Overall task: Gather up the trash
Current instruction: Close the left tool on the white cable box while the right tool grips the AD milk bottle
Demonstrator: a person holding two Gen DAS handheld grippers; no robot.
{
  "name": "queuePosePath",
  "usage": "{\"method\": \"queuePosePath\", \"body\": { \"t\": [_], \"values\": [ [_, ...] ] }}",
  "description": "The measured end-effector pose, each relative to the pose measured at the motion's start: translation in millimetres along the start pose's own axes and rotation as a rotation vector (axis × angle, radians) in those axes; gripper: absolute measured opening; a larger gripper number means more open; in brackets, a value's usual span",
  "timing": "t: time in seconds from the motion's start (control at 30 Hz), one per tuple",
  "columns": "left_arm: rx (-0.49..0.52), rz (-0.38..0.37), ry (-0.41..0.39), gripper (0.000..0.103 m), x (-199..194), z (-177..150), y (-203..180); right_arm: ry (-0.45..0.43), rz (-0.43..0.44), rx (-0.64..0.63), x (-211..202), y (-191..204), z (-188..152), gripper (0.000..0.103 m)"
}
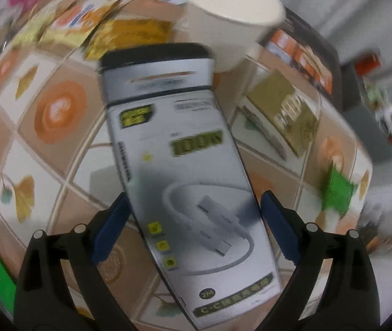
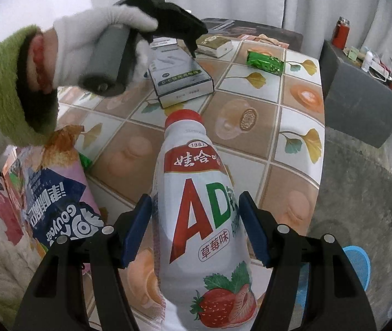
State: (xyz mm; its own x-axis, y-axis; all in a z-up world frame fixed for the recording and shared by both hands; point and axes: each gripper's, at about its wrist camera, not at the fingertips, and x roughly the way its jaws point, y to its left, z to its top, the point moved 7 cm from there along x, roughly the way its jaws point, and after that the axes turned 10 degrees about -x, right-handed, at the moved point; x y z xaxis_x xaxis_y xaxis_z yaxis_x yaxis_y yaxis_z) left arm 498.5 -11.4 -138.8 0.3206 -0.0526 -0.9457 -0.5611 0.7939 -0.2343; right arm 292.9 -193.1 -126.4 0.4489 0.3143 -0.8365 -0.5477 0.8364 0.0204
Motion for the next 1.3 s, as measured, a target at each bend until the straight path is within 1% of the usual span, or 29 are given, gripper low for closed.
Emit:
{"method": "queuePosePath", "body": {
  "t": [0.07,0.1,0.17,0.2,0.33,0.43,0.47,0.53,0.63,0.7,0.73,0.8,0.97,1.17,1.3],
  "values": [
    [0.116,-0.022,0.011,0.090,0,-6,-8,0.000,-0.005,0.010,-1,-1,-1,0.063],
    [0.181,-0.046,0.027,0.090,-2,-9,-10,0.002,-0.008,0.014,-1,-2,-2,0.063],
    [0.274,-0.067,0.045,0.089,-6,-13,-7,0.003,-0.013,0.025,-3,-2,-3,0.063],
    [0.303,-0.072,0.046,0.089,-7,-13,-5,0.003,-0.013,0.030,-3,-3,-3,0.064],
    [0.517,-0.102,0.075,0.089,-14,-11,17,-0.001,-0.009,0.069,-7,-6,-8,0.064],
    [0.632,-0.099,0.088,0.089,-19,-6,36,-0.004,-0.012,0.090,-9,-8,-11,0.064],
    [0.648,-0.098,0.098,0.089,-21,-3,42,-0.005,-0.013,0.097,-9,-9,-12,0.064],
    [0.634,-0.110,0.106,0.089,-23,6,51,-0.004,-0.013,0.107,-9,-10,-12,0.064],
    [0.559,-0.181,0.139,0.089,-31,17,62,0.004,-0.016,0.124,-9,-11,-12,0.064],
    [0.511,-0.217,0.157,0.089,-32,19,65,0.014,-0.020,0.132,-8,-11,-11,0.064],
    [0.496,-0.220,0.156,0.089,-33,21,66,0.018,-0.023,0.135,-8,-11,-11,0.064],
    [0.470,-0.205,0.145,0.089,-27,21,59,0.032,-0.028,0.147,-7,-11,-10,0.064],
    [0.457,-0.128,0.101,0.089,-20,19,57,0.064,-0.051,0.139,-4,-8,-6,0.064],
    [0.443,-0.092,0.053,0.089,-19,16,52,0.080,-0.075,0.125,-2,-5,-6,0.064],
    [0.454,-0.093,0.059,0.089,-18,7,49,0.090,-0.087,0.135,-5,-5,-7,0.064]
  ]
}}
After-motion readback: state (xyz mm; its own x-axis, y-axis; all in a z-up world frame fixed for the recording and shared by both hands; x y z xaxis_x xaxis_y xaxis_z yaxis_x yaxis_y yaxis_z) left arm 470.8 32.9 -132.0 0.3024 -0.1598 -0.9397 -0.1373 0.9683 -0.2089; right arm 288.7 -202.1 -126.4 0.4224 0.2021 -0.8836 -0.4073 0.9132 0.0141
